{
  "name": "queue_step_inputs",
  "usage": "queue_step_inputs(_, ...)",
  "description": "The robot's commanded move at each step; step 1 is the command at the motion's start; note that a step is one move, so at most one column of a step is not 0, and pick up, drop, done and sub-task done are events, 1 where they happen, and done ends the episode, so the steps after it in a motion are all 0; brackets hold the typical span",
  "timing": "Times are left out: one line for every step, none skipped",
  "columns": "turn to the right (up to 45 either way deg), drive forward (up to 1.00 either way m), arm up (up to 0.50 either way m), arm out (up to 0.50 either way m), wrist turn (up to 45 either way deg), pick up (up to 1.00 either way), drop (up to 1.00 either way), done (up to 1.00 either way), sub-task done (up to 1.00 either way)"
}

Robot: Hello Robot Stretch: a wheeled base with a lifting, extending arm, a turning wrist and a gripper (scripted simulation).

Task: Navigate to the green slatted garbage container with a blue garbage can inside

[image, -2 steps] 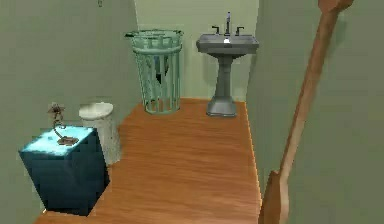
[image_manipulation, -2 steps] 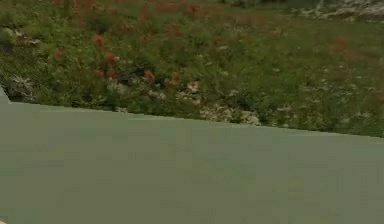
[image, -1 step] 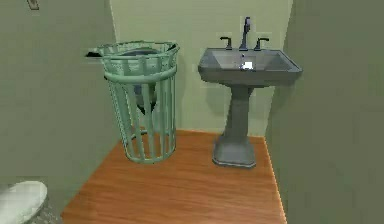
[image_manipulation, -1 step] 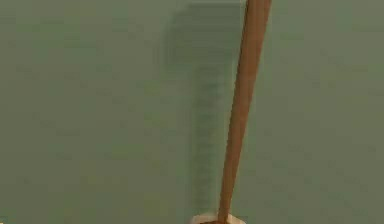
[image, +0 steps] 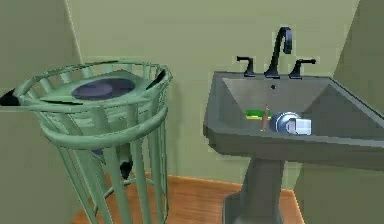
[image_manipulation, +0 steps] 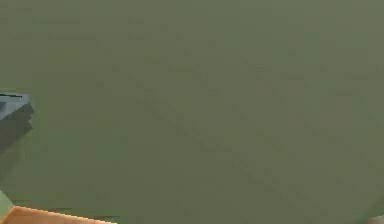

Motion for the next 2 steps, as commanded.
queue_step_inputs(-21.0, 0.0, 0.0, 0.0, 0.0, 0.0, 0.0, 0.0, 0.0)
queue_step_inputs(0.0, 0.0, 0.0, 0.0, 0.0, 0.0, 0.0, 1.0, 0.0)
